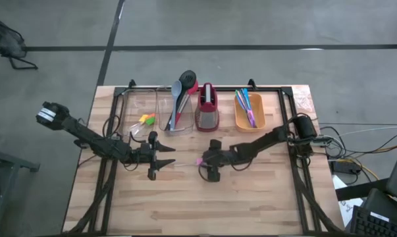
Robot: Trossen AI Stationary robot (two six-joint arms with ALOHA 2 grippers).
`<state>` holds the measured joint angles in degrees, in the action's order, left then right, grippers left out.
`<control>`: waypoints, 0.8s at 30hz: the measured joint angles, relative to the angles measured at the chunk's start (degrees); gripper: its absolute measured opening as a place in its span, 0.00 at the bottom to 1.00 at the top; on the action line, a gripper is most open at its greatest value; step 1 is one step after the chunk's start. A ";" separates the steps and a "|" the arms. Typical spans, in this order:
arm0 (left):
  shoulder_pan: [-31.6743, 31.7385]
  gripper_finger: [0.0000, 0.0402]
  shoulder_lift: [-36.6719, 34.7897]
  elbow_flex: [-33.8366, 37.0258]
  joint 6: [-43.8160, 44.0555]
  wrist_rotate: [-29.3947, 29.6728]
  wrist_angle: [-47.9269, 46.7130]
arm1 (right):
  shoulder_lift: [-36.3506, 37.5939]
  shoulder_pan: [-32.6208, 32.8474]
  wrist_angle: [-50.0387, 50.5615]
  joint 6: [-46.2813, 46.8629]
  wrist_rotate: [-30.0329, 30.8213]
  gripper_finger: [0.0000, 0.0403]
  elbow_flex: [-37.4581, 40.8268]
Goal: Pick & Place Kitchen Items
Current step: Put the pink spatula into the left transparent bin
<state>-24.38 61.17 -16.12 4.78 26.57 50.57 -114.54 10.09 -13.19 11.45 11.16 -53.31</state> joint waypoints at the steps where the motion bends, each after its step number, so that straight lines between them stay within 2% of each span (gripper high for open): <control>1: 0.00 0.49 0.00 0.00 -0.02 0.00 -0.01 | 0.02 -0.13 0.25 0.33 -0.57 0.53 -0.06; 9: 0.00 0.49 0.00 0.02 0.17 0.00 -0.02 | 0.04 -0.03 2.22 0.51 -1.26 0.36 -0.19; 19: -0.02 0.49 0.00 0.23 0.17 0.02 -0.02 | 0.09 0.16 3.48 -2.81 -1.34 0.05 -1.03; 24: -0.02 0.49 0.04 0.42 0.17 0.05 -0.13 | 1.03 0.56 5.32 -3.39 -1.18 0.03 -2.55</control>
<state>-24.40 61.21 -15.70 4.95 26.62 50.43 -113.52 10.65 -7.87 8.06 9.98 -55.85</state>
